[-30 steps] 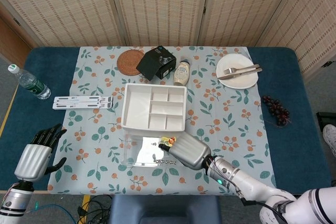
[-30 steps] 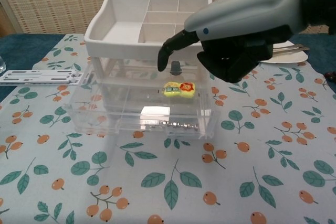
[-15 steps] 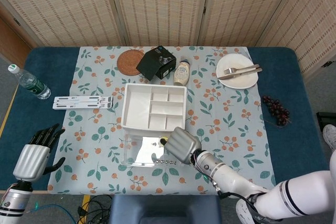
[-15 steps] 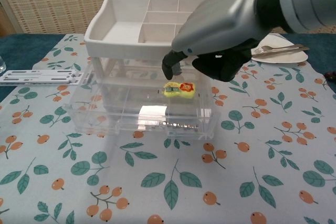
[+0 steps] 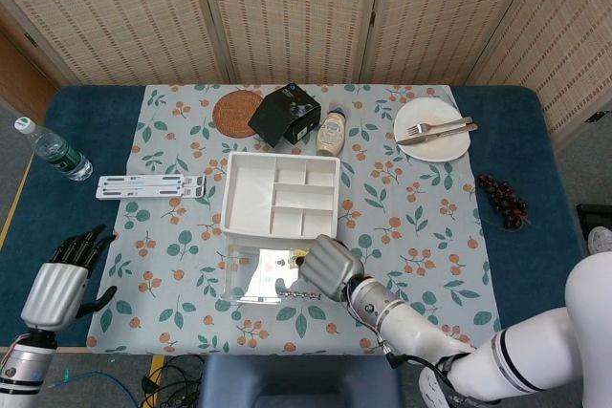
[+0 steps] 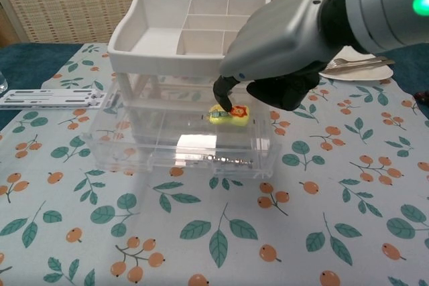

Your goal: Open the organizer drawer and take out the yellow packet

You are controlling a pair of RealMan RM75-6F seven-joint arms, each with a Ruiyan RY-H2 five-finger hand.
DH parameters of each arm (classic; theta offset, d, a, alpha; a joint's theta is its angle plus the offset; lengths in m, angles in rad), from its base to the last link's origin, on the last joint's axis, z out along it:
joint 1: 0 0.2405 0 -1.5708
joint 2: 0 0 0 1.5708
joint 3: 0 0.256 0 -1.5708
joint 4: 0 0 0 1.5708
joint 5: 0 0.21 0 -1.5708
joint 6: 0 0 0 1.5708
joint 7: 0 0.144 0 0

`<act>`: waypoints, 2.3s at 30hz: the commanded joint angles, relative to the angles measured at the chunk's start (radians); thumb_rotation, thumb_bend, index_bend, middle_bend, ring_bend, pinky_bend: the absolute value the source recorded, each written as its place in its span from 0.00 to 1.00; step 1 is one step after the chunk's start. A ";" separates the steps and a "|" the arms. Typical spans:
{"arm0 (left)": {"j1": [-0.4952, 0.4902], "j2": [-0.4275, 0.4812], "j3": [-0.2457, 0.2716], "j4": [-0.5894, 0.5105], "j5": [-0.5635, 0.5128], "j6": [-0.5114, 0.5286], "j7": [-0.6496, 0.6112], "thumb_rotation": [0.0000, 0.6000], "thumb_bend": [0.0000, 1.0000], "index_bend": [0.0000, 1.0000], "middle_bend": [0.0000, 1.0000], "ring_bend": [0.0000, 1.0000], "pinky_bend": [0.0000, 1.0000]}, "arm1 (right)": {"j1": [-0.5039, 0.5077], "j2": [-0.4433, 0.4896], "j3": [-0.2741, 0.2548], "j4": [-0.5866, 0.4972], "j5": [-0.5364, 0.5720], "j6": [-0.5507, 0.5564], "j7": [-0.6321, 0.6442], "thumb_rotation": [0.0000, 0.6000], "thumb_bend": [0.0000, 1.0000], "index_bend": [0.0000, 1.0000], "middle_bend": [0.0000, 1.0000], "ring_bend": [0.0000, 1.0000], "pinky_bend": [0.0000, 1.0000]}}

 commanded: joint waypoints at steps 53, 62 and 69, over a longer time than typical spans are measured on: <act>0.016 0.000 0.003 0.009 -0.003 0.012 -0.014 1.00 0.25 0.14 0.09 0.14 0.16 | 0.106 -0.079 -0.039 0.005 0.132 0.124 -0.120 1.00 1.00 0.29 1.00 1.00 1.00; 0.016 0.000 0.003 0.012 -0.006 0.010 -0.013 1.00 0.25 0.14 0.09 0.14 0.16 | 0.109 -0.112 -0.025 0.025 0.124 0.099 -0.106 1.00 1.00 0.29 1.00 1.00 1.00; 0.018 -0.003 0.002 0.015 -0.009 0.010 -0.008 1.00 0.25 0.14 0.09 0.14 0.16 | 0.108 -0.148 -0.003 0.054 0.104 0.090 -0.081 1.00 1.00 0.29 1.00 1.00 1.00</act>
